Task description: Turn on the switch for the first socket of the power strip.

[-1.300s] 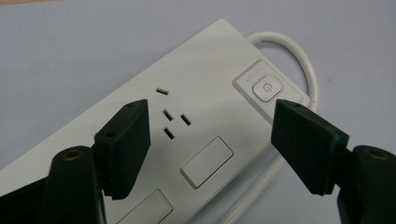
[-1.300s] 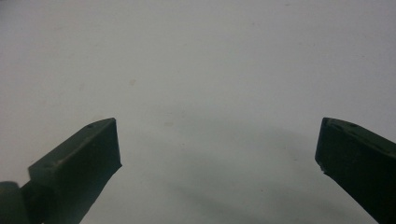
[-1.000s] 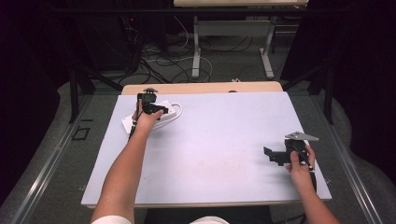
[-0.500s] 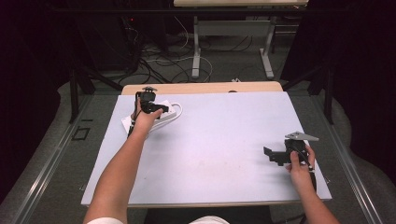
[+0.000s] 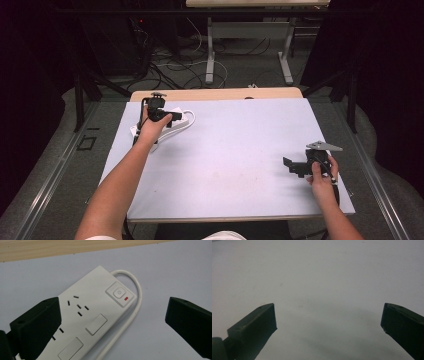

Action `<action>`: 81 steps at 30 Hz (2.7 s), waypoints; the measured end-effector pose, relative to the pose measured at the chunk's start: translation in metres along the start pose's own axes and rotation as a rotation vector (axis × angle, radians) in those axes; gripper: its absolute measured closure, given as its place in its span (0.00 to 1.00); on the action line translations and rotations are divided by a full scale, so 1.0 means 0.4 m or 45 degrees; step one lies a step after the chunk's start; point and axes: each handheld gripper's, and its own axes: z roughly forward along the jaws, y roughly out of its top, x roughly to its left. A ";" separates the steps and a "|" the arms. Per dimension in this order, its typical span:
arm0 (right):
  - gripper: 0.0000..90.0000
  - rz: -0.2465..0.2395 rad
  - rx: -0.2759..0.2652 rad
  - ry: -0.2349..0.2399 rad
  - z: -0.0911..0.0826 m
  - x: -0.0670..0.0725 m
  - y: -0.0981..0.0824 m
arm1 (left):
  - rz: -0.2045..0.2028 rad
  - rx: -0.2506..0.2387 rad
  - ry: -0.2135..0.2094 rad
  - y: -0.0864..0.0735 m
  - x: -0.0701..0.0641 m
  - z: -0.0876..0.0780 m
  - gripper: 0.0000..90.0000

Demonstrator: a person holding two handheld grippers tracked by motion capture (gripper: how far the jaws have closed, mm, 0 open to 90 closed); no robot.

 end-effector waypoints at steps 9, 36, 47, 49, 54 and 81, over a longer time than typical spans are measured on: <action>0.00 -0.005 0.001 -0.004 -0.003 0.001 0.000 | 0.054 -0.027 -0.034 -0.005 -0.043 -0.031 0.00; 0.00 -0.016 -0.021 -0.017 -0.018 0.000 -0.002 | 0.181 -0.079 -0.145 -0.060 -0.108 -0.153 0.02; 0.00 -0.012 -0.021 -0.021 -0.019 0.001 -0.002 | 0.192 -0.122 -0.186 -0.109 -0.097 -0.200 0.04; 0.00 -0.013 -0.020 -0.023 -0.020 0.002 -0.002 | 0.169 -0.129 -0.188 -0.118 -0.092 -0.209 0.04; 0.00 -0.011 -0.021 -0.022 -0.020 0.002 -0.002 | 0.139 -0.141 -0.202 -0.138 -0.076 -0.229 0.04; 0.00 -0.002 -0.017 -0.018 -0.021 0.004 -0.003 | -0.048 -0.240 -0.214 -0.287 0.024 -0.280 0.04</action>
